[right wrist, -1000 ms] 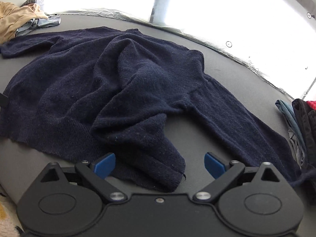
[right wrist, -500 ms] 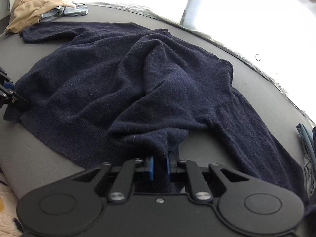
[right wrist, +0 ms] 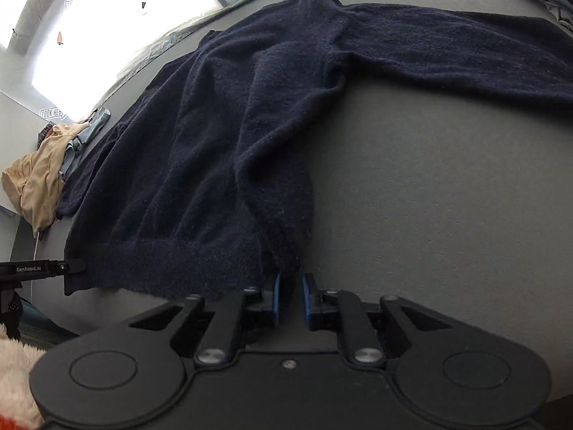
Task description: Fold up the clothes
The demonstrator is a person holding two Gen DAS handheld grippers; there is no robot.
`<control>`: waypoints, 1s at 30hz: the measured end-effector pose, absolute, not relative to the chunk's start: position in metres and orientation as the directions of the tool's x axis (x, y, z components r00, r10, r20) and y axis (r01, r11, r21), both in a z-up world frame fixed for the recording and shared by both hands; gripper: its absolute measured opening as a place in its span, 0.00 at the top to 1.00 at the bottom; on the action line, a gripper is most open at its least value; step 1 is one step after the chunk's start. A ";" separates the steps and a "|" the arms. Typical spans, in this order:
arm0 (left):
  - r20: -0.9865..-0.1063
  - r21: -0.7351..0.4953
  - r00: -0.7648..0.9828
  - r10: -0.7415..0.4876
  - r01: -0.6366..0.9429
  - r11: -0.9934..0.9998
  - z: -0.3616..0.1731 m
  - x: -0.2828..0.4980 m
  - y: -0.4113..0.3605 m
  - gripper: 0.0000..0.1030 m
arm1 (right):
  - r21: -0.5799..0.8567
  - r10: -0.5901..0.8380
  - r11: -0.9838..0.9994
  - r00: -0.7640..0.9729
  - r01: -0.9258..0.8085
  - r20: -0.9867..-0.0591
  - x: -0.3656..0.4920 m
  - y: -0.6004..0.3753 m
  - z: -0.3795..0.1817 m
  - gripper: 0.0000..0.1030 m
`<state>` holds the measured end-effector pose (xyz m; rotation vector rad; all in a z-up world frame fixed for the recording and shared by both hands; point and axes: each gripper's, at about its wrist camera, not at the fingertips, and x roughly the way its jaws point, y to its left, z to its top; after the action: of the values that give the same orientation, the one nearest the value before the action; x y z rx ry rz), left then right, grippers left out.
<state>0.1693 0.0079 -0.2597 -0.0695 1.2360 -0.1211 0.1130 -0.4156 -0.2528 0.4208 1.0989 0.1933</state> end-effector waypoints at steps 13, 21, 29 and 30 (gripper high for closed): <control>-0.854 -0.097 0.501 -0.141 0.114 0.989 -0.206 0.210 0.020 0.66 | 0.294 0.233 0.956 0.665 -0.022 -0.710 0.164 -0.411 -0.188 0.46; -0.782 0.002 0.613 -0.114 0.185 0.983 -0.182 0.303 0.007 0.52 | 0.137 0.143 0.988 0.713 -0.066 -0.686 0.260 -0.395 -0.175 0.90; -0.761 0.055 0.626 -0.166 0.319 0.946 -0.213 0.452 -0.026 0.36 | 0.041 0.060 0.998 0.730 -0.044 -0.681 0.375 -0.395 -0.187 0.88; -0.756 0.070 0.630 -0.179 0.349 0.935 -0.219 0.468 -0.031 0.34 | 0.021 0.049 0.999 0.728 -0.048 -0.684 0.388 -0.394 -0.191 0.88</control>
<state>0.4680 -0.0310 -0.2195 0.2179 0.8371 -0.3049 0.3875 -0.3938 -0.1909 0.0018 0.7536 0.0534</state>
